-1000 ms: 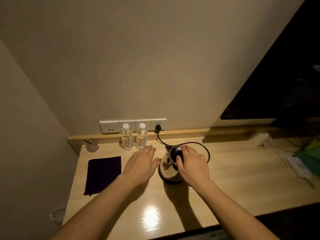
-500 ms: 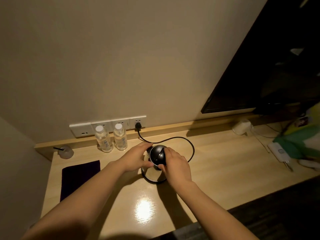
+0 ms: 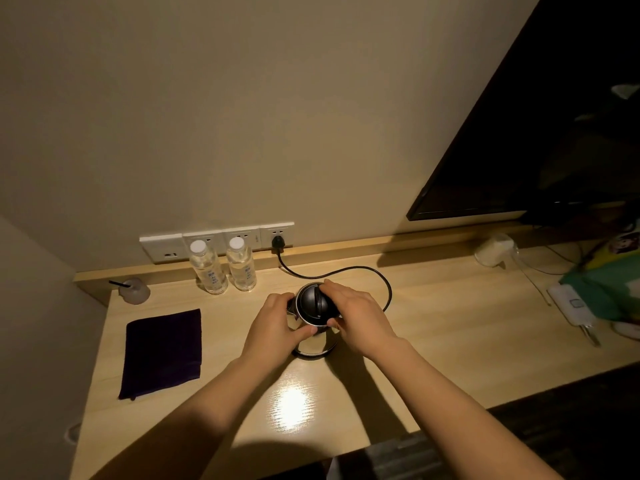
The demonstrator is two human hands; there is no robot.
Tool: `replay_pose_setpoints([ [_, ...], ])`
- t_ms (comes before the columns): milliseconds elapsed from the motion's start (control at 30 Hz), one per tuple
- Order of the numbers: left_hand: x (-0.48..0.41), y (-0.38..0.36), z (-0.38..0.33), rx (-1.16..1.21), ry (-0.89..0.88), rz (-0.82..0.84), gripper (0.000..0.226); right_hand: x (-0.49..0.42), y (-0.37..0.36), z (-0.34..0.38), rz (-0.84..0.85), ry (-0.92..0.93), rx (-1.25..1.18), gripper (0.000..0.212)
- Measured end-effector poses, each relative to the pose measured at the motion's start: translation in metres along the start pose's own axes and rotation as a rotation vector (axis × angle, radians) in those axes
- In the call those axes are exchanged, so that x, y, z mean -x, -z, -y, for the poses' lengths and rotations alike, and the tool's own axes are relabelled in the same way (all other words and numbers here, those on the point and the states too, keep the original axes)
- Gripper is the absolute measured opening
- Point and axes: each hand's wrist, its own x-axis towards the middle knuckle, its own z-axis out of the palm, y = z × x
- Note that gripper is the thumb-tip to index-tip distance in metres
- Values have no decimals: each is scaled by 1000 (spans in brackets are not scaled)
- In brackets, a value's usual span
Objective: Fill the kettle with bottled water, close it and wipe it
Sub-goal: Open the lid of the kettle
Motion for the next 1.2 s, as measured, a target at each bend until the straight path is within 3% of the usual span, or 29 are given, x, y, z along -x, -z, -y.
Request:
replay_pose_setpoints([
  [167, 10, -10, -5, 27, 53, -60, 81, -4, 5, -2, 30, 2, -81, 71],
  [300, 7, -6, -5, 35, 59, -28, 78, -8, -4, 17, -109, -117, -99, 58],
  [533, 0, 11, 2, 364, 140, -61, 26, -16, -15, 30, -262, -240, -112, 39],
  [933, -5, 0, 6, 464, 219, -159, 24, -14, -21, 38, -307, -271, -78, 31],
  [1033, -4, 1, 7, 470, 219, -149, 24, -13, -17, 35, -293, -309, -225, 37],
  [1200, -5, 1, 8, 483, 231, -134, 25, -13, 6, 10, -185, -338, -703, 40],
])
